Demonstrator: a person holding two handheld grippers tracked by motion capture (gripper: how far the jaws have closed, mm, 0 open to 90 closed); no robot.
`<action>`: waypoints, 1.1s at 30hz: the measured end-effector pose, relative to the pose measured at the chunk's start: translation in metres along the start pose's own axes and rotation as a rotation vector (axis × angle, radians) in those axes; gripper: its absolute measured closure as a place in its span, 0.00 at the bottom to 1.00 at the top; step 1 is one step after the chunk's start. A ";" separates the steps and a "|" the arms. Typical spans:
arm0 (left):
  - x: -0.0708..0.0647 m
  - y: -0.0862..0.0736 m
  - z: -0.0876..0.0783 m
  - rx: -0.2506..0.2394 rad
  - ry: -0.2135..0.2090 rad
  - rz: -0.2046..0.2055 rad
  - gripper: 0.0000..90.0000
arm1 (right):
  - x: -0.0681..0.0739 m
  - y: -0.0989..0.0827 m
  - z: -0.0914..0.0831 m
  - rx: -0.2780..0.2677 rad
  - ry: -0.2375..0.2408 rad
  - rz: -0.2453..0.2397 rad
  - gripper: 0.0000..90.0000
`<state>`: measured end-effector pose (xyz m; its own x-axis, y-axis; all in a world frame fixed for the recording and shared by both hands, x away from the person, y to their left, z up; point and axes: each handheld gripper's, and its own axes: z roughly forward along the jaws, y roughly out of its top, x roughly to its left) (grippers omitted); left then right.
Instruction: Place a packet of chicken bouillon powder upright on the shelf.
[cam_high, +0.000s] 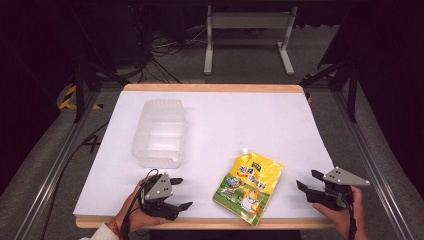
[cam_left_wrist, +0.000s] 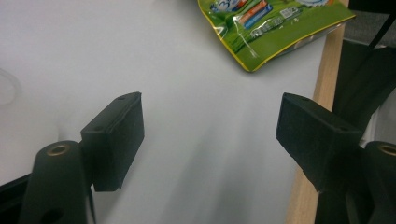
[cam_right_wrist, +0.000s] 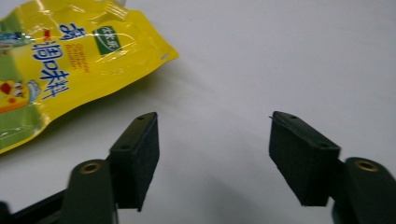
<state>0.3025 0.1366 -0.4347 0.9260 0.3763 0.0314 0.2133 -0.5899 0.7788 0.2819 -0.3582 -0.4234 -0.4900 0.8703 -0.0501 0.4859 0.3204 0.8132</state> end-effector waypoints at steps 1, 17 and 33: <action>0.000 0.000 0.002 0.005 -0.003 0.004 0.28 | 0.000 -0.001 0.000 -0.003 0.007 0.003 0.41; 0.002 0.010 0.024 0.006 -0.136 -0.068 0.19 | 0.007 -0.004 0.003 0.015 0.119 0.094 0.35; 0.016 0.043 0.075 0.035 -0.232 -0.140 0.13 | 0.036 0.009 0.037 0.083 0.340 0.097 0.31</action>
<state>0.3499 0.0638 -0.4479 0.9325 0.2845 -0.2225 0.3512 -0.5697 0.7430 0.2950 -0.3104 -0.4395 -0.6445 0.7286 0.2318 0.5922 0.2838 0.7542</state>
